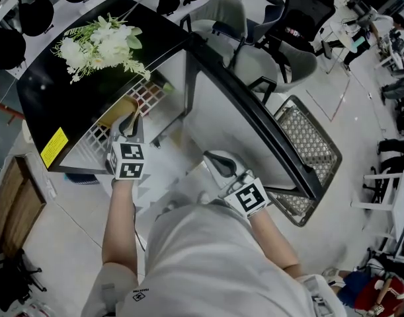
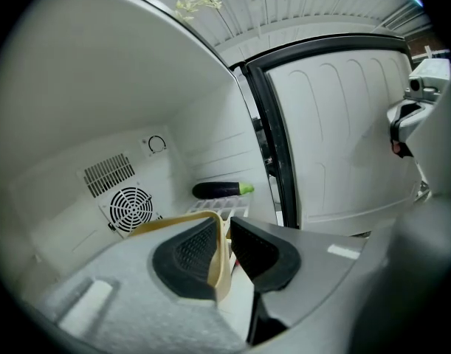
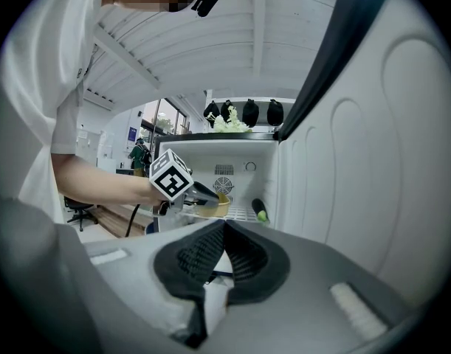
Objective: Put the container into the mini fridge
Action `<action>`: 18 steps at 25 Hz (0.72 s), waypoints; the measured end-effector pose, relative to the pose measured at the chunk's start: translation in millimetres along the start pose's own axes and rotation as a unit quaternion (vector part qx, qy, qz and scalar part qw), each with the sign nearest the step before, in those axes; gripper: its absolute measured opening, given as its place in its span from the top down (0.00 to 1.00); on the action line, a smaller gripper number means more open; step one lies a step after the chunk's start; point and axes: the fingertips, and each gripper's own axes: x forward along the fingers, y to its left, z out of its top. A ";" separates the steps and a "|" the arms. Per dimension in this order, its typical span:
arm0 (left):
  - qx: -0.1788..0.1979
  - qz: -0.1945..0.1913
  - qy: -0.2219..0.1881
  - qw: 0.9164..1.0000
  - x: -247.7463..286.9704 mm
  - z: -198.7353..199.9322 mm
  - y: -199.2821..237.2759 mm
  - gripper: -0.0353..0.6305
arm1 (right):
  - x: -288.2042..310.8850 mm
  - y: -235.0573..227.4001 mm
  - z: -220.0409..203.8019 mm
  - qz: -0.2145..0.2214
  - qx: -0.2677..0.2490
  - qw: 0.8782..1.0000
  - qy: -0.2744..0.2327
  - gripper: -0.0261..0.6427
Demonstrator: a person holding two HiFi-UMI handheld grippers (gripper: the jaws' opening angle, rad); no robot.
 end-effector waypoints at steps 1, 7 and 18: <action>0.001 0.000 -0.001 1.000 0.1 0.8 -0.7 0.85 | -0.7 0.1 -0.1 0.000 0.000 1.000 0.000 0.96; 0.007 0.003 -0.001 1.000 -1.3 3.7 -4.4 0.83 | -5.2 0.4 0.0 0.002 0.000 1.000 -0.004 0.96; -0.044 0.014 -0.061 0.997 -41.7 30.1 -10.0 0.93 | -3.2 10.9 4.4 0.033 -0.002 0.999 -0.014 0.96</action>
